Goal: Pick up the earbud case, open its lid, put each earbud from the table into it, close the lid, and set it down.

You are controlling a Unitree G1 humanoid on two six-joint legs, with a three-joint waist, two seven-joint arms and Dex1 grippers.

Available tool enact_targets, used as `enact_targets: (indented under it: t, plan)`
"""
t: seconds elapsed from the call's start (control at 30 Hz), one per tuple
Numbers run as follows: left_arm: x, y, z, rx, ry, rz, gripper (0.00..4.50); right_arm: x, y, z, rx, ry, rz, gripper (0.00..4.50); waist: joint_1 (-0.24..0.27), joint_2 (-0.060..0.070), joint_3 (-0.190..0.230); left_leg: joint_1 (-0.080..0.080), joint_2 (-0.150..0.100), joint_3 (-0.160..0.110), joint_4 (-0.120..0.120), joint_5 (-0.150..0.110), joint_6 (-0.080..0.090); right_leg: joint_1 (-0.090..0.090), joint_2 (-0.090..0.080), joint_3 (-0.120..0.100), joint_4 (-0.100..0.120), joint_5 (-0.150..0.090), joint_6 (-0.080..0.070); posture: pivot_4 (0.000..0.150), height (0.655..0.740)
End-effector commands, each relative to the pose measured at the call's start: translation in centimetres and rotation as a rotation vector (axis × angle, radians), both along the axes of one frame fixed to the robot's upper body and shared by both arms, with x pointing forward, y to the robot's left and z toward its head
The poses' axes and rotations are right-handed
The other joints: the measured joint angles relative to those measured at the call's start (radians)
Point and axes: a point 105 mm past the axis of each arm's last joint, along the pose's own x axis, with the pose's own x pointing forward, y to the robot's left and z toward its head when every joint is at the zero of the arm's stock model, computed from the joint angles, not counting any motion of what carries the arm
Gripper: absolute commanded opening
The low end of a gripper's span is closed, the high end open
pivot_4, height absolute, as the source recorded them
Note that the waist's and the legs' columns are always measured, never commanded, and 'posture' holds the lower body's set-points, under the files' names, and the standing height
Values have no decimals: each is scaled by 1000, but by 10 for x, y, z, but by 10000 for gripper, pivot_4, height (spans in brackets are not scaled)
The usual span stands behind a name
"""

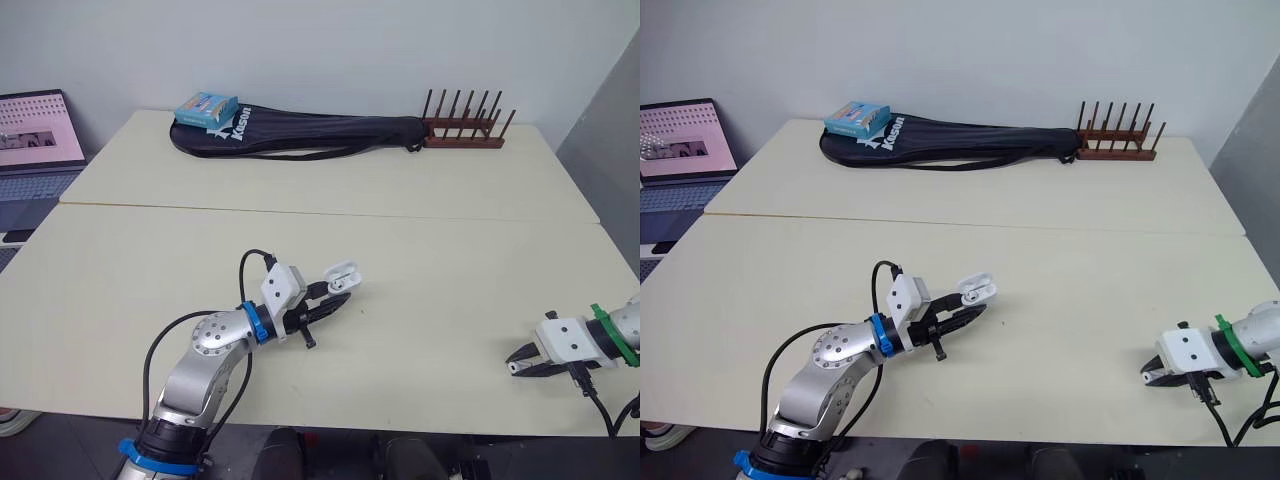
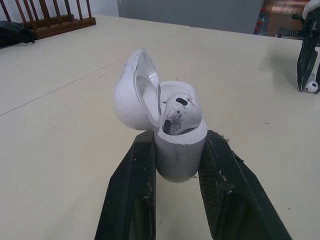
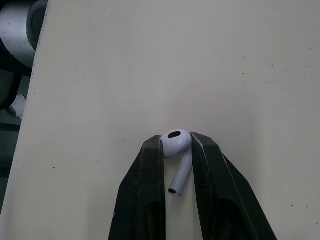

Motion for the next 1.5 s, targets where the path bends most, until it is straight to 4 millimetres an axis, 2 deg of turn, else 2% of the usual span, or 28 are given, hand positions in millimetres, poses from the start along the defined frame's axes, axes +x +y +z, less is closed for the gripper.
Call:
enact_targets:
  t: [0.03,0.1,0.13,0.33,0.43,0.57,0.83,1.0,1.37,1.47,1.5]
  plan:
    - [-4,-2,11,-17,-37,-10,7926,-1,2,-4,1,-4,24,16422,0,0,0,0,0,0,0,0,0,0,0,0,0,0,0,1500,6787]
    - [-4,-3,10,-16,-32,-12,7926,1,4,-2,16,-25,26,22274,0,0,0,0,0,0,0,0,0,0,0,0,0,0,0,1500,6787]
    - [-4,-3,9,-16,-30,-13,7926,1,6,1,27,-33,28,22992,1,0,0,0,0,0,0,0,0,0,0,0,0,0,0,1500,6787]
    - [-2,-4,7,-14,-21,-22,7926,-8,14,32,36,-46,20,22992,1,2,0,-1,0,-1,0,0,0,0,0,0,0,0,0,1500,6787]
    - [-1,-4,7,-16,-19,-25,7926,-16,15,43,-41,-31,11,22992,1,2,0,0,-1,0,0,0,0,0,0,0,0,0,0,1500,6787]
    - [0,-8,6,-20,-18,-30,7926,-9,12,46,-279,-107,-68,22992,0,2,0,0,0,0,0,0,0,0,0,0,0,0,0,1500,6787]
    - [-2,-9,6,-22,-17,-31,7925,-9,17,33,-370,-101,-99,22992,1,2,0,-1,0,0,0,0,0,-1,-1,0,-1,0,0,1500,6787]
    - [-2,-9,6,-23,-17,-25,7926,-1,22,24,-368,-121,-93,22992,1,2,0,-1,0,0,0,0,0,-1,0,0,-1,0,0,1500,6787]
    - [-2,-7,5,-21,-14,-17,7926,-4,23,13,-358,-83,-94,22992,1,2,0,-1,0,0,0,0,0,-1,0,0,-1,0,0,1500,6787]
    - [-2,-7,5,-22,-14,-18,7926,-4,24,12,-354,-79,-97,17031,0,2,0,-1,0,0,0,0,0,-1,0,0,-1,0,0,1500,6787]
    - [-1,-7,5,-22,-15,-18,7926,-3,24,12,-352,-79,-97,13180,0,2,0,-1,0,0,0,0,0,-1,0,0,-1,0,0,1500,6787]
